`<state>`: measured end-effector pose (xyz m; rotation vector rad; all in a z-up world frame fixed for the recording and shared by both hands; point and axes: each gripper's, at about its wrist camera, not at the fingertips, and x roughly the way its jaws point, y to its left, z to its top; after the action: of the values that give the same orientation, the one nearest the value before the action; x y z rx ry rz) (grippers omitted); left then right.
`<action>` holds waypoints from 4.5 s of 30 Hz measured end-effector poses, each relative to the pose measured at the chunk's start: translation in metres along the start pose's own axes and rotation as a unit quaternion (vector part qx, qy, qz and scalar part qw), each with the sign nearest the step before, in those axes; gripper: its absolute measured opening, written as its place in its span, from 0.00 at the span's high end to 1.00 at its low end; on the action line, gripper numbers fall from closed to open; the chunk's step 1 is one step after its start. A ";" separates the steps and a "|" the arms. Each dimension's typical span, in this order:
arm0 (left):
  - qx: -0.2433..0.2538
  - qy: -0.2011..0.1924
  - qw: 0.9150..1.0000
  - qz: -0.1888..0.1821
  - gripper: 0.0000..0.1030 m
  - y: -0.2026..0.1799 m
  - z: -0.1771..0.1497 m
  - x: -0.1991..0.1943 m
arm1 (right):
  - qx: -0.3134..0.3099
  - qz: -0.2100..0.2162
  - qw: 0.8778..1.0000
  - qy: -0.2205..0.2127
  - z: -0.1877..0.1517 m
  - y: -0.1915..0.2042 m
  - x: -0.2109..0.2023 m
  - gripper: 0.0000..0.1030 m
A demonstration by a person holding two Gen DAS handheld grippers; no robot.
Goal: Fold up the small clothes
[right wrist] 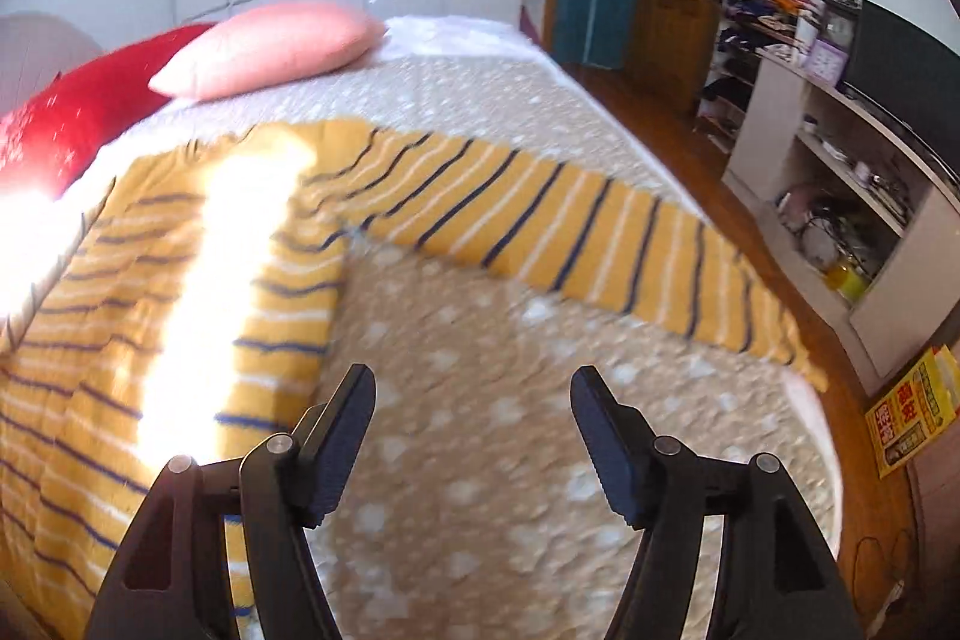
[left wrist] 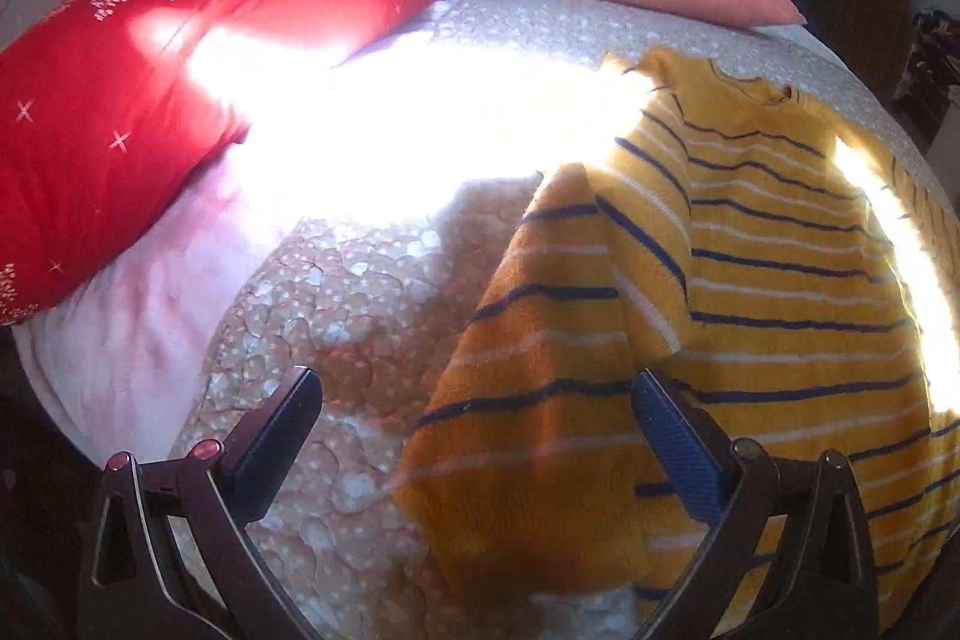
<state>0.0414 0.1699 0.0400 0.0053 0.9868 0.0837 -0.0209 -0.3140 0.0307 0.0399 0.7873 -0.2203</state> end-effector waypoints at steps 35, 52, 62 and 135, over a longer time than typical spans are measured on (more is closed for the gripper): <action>-0.129 -0.047 0.990 0.018 0.87 0.103 0.087 -0.023 | 0.006 -0.004 0.999 0.044 -0.018 0.048 0.009 0.31; 0.026 0.020 0.976 -0.213 0.82 -0.272 0.122 0.020 | 0.104 0.046 0.993 0.018 -0.033 -0.033 -0.012 0.31; 0.031 0.067 0.959 -0.274 0.54 -0.263 0.102 0.015 | 0.083 0.088 0.993 0.007 -0.009 -0.034 -0.015 0.30; 0.099 -0.041 0.994 -0.038 0.26 -0.181 -0.076 -0.120 | -0.027 -0.125 0.991 -0.039 0.017 -0.021 -0.040 0.29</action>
<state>-0.0752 -0.0220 0.0909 0.1515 0.9083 -0.0830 -0.0412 -0.3288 0.0721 -0.1196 0.7185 -0.4359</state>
